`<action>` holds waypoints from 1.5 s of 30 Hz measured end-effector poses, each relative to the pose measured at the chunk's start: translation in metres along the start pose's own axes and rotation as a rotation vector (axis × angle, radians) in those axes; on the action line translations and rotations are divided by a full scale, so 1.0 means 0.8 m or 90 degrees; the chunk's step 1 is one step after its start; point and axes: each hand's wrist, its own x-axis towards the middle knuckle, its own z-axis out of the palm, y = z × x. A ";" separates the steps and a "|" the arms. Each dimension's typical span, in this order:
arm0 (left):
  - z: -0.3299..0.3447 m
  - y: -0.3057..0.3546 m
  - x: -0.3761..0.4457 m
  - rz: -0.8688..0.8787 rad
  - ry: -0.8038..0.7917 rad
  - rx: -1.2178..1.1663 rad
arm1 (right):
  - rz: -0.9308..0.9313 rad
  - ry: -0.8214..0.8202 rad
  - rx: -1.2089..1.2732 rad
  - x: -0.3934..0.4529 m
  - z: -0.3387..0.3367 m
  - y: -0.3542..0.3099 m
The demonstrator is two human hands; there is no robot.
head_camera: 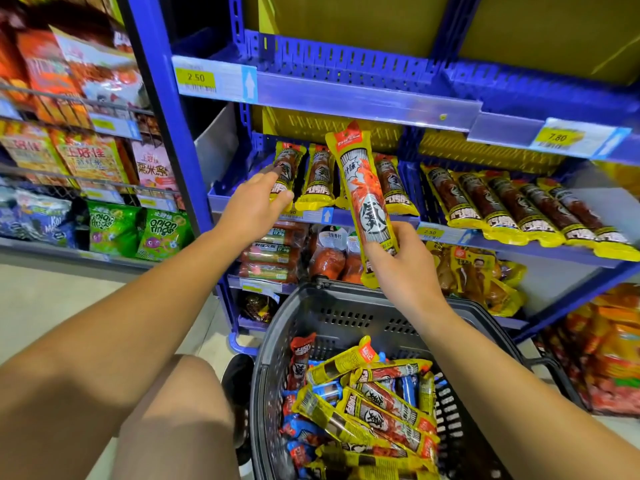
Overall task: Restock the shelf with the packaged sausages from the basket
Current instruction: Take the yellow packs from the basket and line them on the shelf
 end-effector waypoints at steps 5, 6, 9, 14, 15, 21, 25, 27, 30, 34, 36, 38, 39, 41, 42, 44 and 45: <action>0.003 0.001 0.005 -0.009 -0.018 0.008 | 0.003 0.000 0.006 -0.001 0.000 0.002; 0.003 0.002 0.005 -0.008 -0.020 0.007 | 0.005 0.000 0.008 0.000 0.000 0.003; 0.001 0.004 0.006 -0.007 -0.026 0.013 | 0.009 0.000 0.020 -0.002 0.000 0.001; 0.000 0.008 0.008 -0.010 -0.039 0.020 | 0.016 -0.006 0.026 -0.006 0.001 -0.001; -0.001 0.007 0.009 -0.006 -0.042 0.021 | 0.018 -0.005 0.028 -0.006 0.001 -0.001; -0.011 0.006 0.020 -0.010 -0.064 0.013 | 0.024 -0.001 0.039 -0.015 -0.002 -0.002; -0.020 0.010 0.021 -0.001 -0.070 0.050 | 0.019 0.003 0.039 -0.021 -0.002 -0.004; -0.027 0.018 0.013 0.031 -0.014 0.059 | 0.010 0.008 0.040 -0.026 -0.003 -0.004; -0.038 0.047 -0.026 0.105 0.065 0.029 | -0.057 0.011 0.025 -0.037 0.003 0.000; -0.032 0.082 -0.105 0.063 -0.063 -0.249 | -0.155 -0.037 0.044 -0.056 0.026 0.001; -0.029 0.088 -0.133 -0.031 -0.141 -0.509 | -0.203 -0.054 0.037 -0.057 0.040 0.002; -0.025 0.084 -0.144 -0.100 -0.149 -0.628 | -0.231 -0.092 0.021 -0.055 0.053 0.001; -0.026 0.080 -0.146 -0.106 -0.131 -0.629 | -0.241 -0.123 0.015 -0.055 0.058 -0.001; -0.027 0.070 -0.142 -0.108 -0.076 -0.566 | -0.250 -0.183 -0.019 -0.051 0.062 -0.005; -0.029 0.061 -0.136 -0.120 -0.057 -0.537 | -0.253 -0.192 -0.051 -0.047 0.061 -0.007; -0.037 0.040 -0.119 -0.149 -0.018 -0.489 | -0.263 -0.157 -0.125 -0.031 0.055 -0.010; -0.042 0.029 -0.109 -0.158 0.006 -0.450 | -0.273 -0.122 -0.163 -0.022 0.050 -0.014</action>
